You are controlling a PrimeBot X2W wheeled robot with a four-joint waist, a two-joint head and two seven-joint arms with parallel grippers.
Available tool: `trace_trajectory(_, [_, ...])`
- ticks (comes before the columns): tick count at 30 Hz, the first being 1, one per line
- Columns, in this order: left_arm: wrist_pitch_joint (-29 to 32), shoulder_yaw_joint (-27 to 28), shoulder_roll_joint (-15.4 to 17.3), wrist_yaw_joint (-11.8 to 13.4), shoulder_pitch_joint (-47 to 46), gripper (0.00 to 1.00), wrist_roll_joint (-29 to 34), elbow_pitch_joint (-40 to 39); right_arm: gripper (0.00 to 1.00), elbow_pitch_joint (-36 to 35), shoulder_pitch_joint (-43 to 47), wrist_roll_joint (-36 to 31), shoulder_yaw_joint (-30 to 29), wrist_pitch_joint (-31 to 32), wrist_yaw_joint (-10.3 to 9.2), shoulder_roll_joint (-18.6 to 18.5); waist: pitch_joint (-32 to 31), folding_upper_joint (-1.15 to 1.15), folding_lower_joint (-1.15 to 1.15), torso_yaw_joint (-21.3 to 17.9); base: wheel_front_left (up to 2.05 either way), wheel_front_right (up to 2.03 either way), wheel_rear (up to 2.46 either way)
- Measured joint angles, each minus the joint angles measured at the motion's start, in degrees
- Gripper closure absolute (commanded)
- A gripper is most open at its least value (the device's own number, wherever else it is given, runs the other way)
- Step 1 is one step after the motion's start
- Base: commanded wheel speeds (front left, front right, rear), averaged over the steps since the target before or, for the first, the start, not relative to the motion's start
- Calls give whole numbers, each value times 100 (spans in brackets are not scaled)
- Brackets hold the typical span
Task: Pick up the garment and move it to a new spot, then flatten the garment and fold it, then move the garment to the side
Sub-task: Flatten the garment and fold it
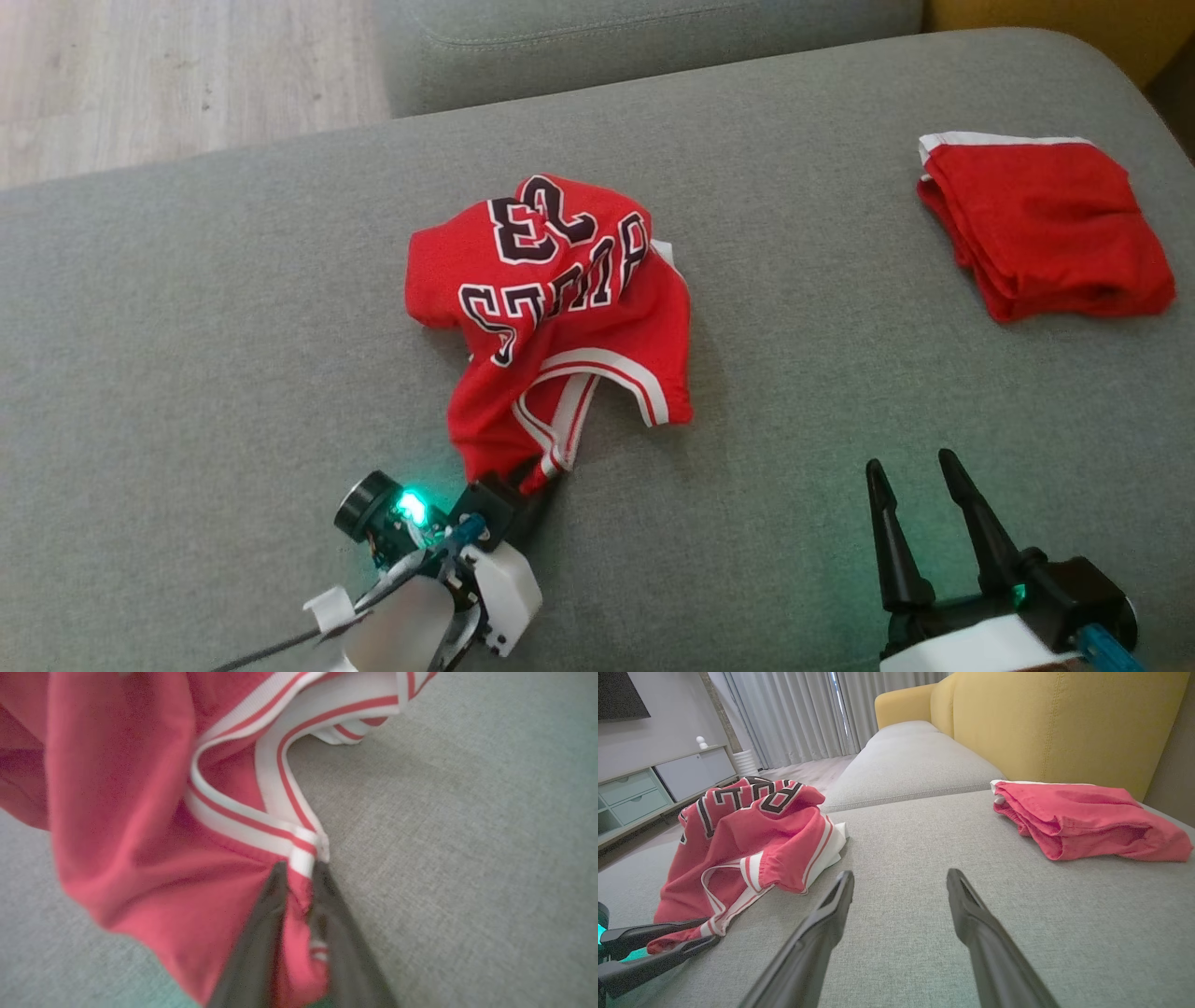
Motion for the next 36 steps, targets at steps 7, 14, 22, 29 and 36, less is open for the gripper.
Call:
trace_trajectory(7, [-15,-234,4,-96,-36,100,-682,-204,0,-10,-1,16,25,0,0,0,-119,0,1,-128,0,0,0])
trace_trajectory(14, [-86,-689,11,-144,-269,100,-2026,-1599,0,0,1,115,205,0,0,-2,-416,0,0,-248,0,0,0])
trace_trajectory(22, [-118,-474,8,-186,-2174,100,-2858,-2498,0,11,20,122,242,0,0,-3,-680,0,0,-474,0,0,0])
trace_trajectory(29, [-159,503,-26,-186,-3266,100,-3186,-2569,0,11,22,167,212,0,0,-5,-814,0,0,-636,0,0,0])
trace_trajectory(36, [-165,1117,-70,-185,-3182,100,-3407,-1695,0,-19,43,240,98,0,0,-5,-862,0,0,-522,0,0,0])
